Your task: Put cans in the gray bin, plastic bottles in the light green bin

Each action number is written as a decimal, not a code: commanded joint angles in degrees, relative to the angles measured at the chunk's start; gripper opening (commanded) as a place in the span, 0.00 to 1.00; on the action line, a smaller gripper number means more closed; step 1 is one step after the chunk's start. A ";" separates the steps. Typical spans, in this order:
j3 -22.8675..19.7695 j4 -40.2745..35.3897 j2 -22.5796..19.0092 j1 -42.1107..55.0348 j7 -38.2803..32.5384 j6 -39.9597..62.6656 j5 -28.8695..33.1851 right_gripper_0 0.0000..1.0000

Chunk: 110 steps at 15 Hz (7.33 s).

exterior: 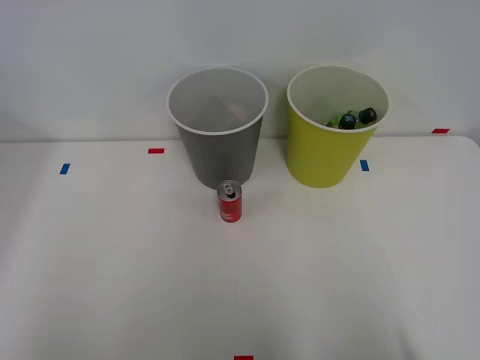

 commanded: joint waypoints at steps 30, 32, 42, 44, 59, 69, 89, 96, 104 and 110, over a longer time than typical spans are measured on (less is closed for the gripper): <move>4.22 0.00 -5.71 -1.85 1.14 0.52 -1.49 1.00; 5.36 -0.44 -8.00 -2.90 2.11 0.61 -1.23 1.00; 17.31 -0.26 -17.75 -17.05 15.65 7.03 -13.45 1.00; 19.16 -0.35 -17.58 -20.83 17.40 10.19 -16.61 1.00; 23.38 8.88 -13.71 -45.79 13.36 21.53 -21.88 1.00; 23.20 9.67 -8.53 -55.72 13.01 34.10 -22.68 1.00; 21.09 33.66 2.46 -75.06 13.62 31.55 -22.15 1.00; 19.95 33.66 2.90 -77.43 13.27 36.21 -22.59 1.00; 19.95 33.66 3.87 -77.43 13.54 36.29 -22.32 0.54; 19.95 33.66 4.13 -77.17 13.01 36.29 -22.68 0.00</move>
